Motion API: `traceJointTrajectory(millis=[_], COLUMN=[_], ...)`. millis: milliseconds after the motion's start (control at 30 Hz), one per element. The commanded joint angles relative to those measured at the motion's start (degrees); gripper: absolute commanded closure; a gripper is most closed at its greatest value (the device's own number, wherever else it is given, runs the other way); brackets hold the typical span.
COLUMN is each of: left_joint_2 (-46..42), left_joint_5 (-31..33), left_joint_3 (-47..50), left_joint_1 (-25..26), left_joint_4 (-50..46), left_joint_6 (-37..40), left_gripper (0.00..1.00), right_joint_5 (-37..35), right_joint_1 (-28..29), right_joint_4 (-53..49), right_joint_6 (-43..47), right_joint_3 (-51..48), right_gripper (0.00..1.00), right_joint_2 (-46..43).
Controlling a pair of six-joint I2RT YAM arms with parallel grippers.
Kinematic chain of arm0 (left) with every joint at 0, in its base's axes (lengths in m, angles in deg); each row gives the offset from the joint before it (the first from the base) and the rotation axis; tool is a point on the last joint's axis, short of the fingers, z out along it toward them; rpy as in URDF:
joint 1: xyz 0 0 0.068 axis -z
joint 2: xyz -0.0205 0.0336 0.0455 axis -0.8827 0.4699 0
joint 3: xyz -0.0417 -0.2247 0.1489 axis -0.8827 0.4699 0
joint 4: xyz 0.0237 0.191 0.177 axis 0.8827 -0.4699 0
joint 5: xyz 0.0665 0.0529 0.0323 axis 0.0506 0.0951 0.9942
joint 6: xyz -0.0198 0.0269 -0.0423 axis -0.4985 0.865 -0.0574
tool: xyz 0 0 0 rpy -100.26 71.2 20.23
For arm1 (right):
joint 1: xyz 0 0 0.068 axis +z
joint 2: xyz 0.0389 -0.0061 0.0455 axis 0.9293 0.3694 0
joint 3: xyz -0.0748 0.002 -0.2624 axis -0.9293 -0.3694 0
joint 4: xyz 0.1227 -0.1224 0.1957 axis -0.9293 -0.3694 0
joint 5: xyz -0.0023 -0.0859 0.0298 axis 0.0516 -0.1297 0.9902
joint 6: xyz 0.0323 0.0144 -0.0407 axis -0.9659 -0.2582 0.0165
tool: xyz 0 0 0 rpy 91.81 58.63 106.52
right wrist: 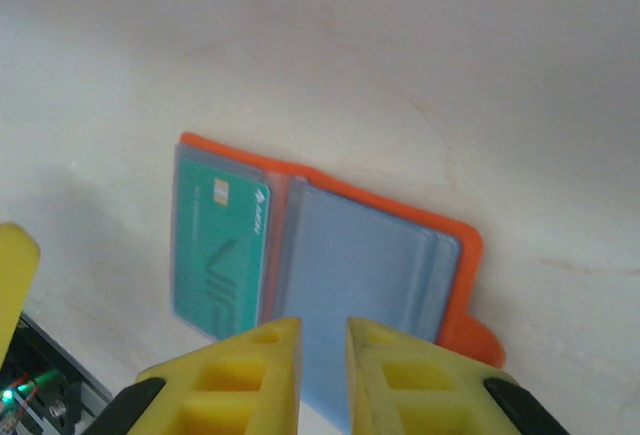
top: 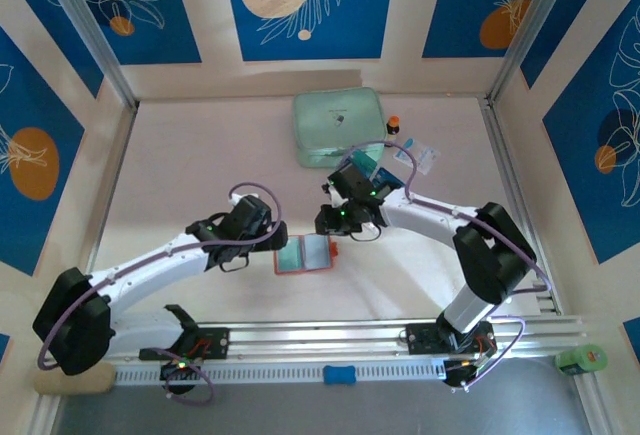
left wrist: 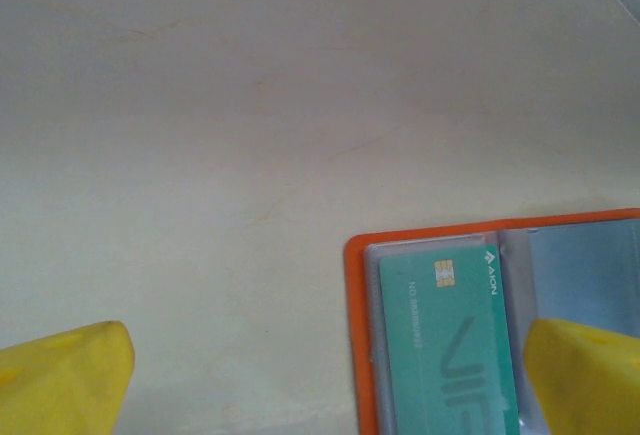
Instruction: Put the credit cards into the card holder
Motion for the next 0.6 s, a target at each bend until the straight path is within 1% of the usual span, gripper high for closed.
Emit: traceJointTrajectory(millis=[0,267,567], left_joint_2=[1.51,4.48,6.54], left_joint_5=[-1.13,-1.28,-2.95], left_joint_3=[1.12,1.8,2.52], left_joint_1=[0.45,0.37,0.46], left_joint_4=[2.8,5.4,9.91], left_joint_6=[-1.23,-0.88,-1.05], left_gripper=[0.0,0.0,0.0], right_joint_5=[0.98,0.76,-0.53], right_joint_1=[0.65,4.04,4.88], right_joint_4=[0.84,4.1,7.32], right_joint_6=[-1.01,-4.35,-6.0], right_joint_3=[-2.68,-6.34,-10.05], right_gripper=[0.83,0.94,0.99], right_joint_2=[-2.85,-3.02,-0.11])
